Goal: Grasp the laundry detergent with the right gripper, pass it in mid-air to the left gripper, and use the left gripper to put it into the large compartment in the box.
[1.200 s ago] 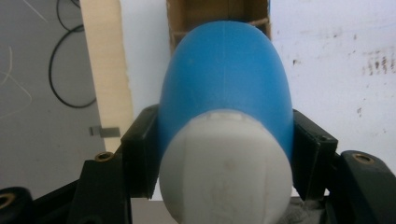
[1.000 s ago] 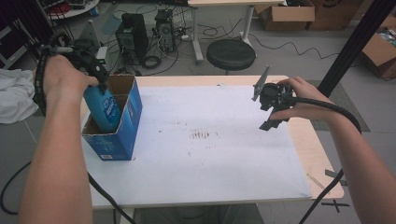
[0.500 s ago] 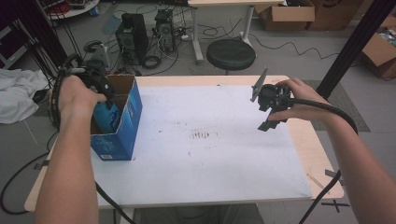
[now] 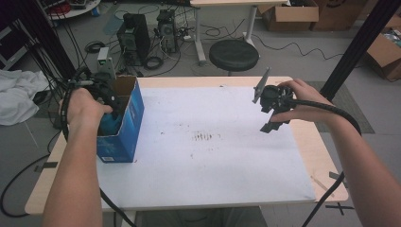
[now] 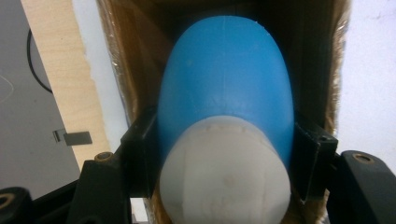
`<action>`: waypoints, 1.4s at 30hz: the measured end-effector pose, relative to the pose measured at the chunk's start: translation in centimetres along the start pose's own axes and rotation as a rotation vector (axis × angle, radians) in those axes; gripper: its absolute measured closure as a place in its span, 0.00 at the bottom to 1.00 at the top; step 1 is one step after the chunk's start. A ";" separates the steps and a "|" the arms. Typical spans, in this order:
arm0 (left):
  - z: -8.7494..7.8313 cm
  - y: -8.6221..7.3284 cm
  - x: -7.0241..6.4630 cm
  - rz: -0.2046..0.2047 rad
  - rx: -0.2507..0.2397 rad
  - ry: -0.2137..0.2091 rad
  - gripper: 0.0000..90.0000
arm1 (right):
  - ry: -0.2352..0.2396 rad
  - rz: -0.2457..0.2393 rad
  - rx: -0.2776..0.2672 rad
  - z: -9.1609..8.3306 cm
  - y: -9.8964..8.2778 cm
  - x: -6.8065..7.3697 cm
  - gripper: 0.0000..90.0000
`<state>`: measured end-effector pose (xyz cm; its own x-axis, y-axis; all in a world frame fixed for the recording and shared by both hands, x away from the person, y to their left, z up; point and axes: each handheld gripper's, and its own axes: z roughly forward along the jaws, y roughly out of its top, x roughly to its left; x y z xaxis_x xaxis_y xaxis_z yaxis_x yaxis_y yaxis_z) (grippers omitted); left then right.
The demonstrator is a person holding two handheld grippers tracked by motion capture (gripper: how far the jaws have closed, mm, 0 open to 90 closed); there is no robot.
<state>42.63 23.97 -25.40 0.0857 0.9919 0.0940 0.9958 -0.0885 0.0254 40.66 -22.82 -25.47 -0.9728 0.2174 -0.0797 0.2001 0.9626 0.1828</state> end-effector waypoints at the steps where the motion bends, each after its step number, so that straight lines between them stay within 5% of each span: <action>1: 0.2 0.0 0.0 -0.003 0.005 -0.003 0.43 | 0.000 -0.001 0.000 0.0 0.0 0.0 0.26; 8: 1.7 -0.3 0.0 0.004 0.017 -0.008 0.43 | -0.002 -0.001 0.002 0.0 0.1 0.1 0.26; 42: 1.8 -0.5 -0.1 0.009 0.014 -0.002 0.41 | -0.014 -0.011 0.003 -0.3 0.2 0.2 0.26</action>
<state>42.15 24.13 -27.22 0.0943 0.9912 0.0927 0.9954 -0.0957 0.0105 40.43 -22.63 -25.11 -0.9732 0.2094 -0.0950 0.1902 0.9653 0.1787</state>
